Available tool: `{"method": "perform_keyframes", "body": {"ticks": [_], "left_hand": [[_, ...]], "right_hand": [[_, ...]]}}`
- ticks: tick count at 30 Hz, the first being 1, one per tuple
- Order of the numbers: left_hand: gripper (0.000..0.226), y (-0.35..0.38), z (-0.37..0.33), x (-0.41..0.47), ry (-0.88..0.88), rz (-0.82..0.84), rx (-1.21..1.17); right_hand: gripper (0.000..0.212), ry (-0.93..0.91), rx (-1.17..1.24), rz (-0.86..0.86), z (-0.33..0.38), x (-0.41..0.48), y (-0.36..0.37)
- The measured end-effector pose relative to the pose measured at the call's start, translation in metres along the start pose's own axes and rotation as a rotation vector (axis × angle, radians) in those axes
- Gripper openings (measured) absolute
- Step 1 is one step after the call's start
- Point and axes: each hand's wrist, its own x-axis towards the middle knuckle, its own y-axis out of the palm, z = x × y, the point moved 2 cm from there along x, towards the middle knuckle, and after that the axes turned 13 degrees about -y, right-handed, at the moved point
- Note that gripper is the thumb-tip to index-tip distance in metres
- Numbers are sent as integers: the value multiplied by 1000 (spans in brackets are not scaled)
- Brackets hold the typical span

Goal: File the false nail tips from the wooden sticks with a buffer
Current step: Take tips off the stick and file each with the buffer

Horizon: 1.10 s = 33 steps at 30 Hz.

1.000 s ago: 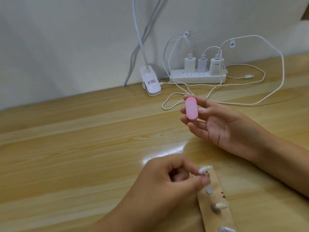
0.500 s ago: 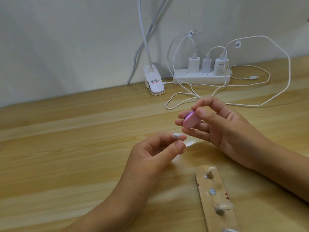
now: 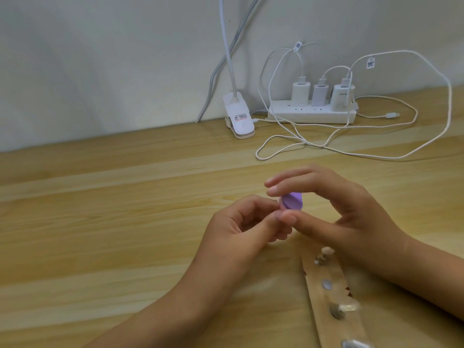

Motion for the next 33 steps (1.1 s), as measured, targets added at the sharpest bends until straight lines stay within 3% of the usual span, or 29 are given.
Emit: {"method": "perform_keyframes", "body": {"ticks": [6, 9, 13, 17, 20, 24, 28, 33], "left_hand": [[14, 1, -2, -3, 23, 16, 43], [14, 1, -2, -3, 4, -2, 59], [13, 2, -3, -4, 21, -14, 51], [15, 2, -4, -4, 10, -2, 74], [8, 3, -3, -5, 10, -5, 65], [14, 2, -2, -6, 4, -13, 75], [8, 2, -2, -4, 10, -46, 28], [20, 1, -1, -6, -2, -39, 48]], "right_hand": [[32, -29, -59, 85, -1, -1, 1], [30, 89, 42, 28, -3, -1, -3], [30, -32, -38, 82, 4, -1, 2], [31, 99, 59, 10, -1, -1, -1], [28, 1, 8, 76, 3, -2, 1], [24, 142, 117, 20, -2, -2, -1], [26, 29, 73, 86, 4, -2, 3], [25, 157, 142, 33, -1, -2, 1]]}}
